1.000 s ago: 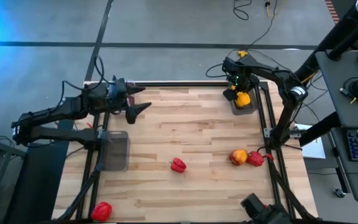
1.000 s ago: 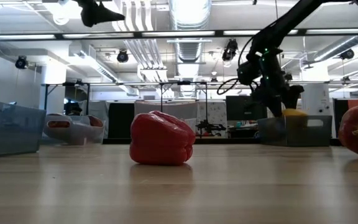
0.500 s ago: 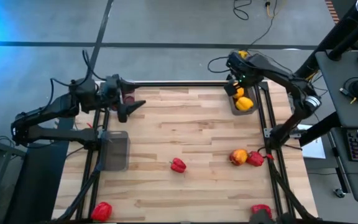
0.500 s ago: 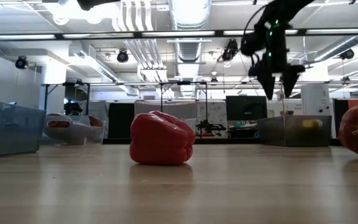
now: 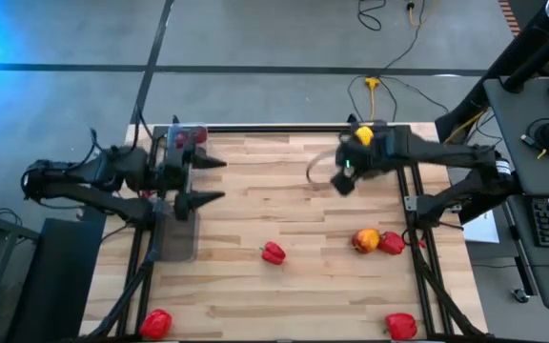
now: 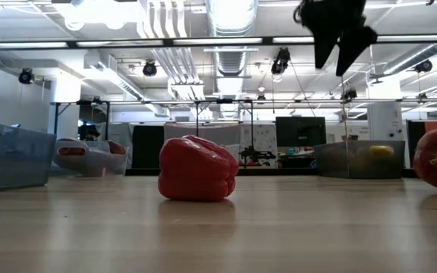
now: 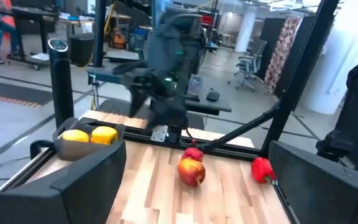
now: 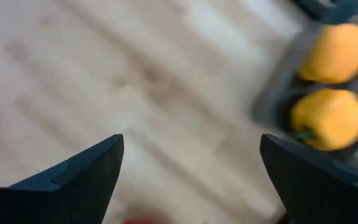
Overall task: Sort produce into baskets
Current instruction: Put the red bell pepper into the bottom black bin
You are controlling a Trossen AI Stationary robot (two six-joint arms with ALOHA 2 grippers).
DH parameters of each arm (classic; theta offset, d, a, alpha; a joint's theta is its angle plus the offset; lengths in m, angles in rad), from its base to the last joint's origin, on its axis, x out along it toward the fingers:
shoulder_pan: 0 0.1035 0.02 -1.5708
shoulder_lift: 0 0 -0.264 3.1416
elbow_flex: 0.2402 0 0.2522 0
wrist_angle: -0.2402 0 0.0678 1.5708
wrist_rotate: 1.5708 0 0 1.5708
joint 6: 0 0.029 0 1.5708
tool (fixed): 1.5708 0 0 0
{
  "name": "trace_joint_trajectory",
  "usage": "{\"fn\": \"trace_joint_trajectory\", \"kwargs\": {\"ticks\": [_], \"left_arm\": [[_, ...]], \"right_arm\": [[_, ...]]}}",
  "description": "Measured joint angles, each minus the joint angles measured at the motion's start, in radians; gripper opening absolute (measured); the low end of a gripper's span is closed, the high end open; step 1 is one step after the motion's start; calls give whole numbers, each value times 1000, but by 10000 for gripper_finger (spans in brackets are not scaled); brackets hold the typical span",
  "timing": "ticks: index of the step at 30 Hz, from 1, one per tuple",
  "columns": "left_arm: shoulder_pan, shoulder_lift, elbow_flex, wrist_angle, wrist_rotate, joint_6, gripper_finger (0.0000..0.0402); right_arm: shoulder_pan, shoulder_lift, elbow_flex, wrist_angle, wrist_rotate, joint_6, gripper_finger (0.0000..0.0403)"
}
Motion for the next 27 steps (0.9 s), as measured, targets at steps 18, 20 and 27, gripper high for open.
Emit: {"fn": "trace_joint_trajectory", "kwargs": {"ticks": [18,20,27], "left_arm": [[-578,195,-66,24,-635,-272,377],[-605,222,-45,-24,-634,-373,377],[-728,338,0,-46,-688,-643,377]], "right_arm": [[581,174,0,26,42,44,368],[614,191,0,-48,-11,121,368],[653,202,-16,-249,-165,255,368]]}}
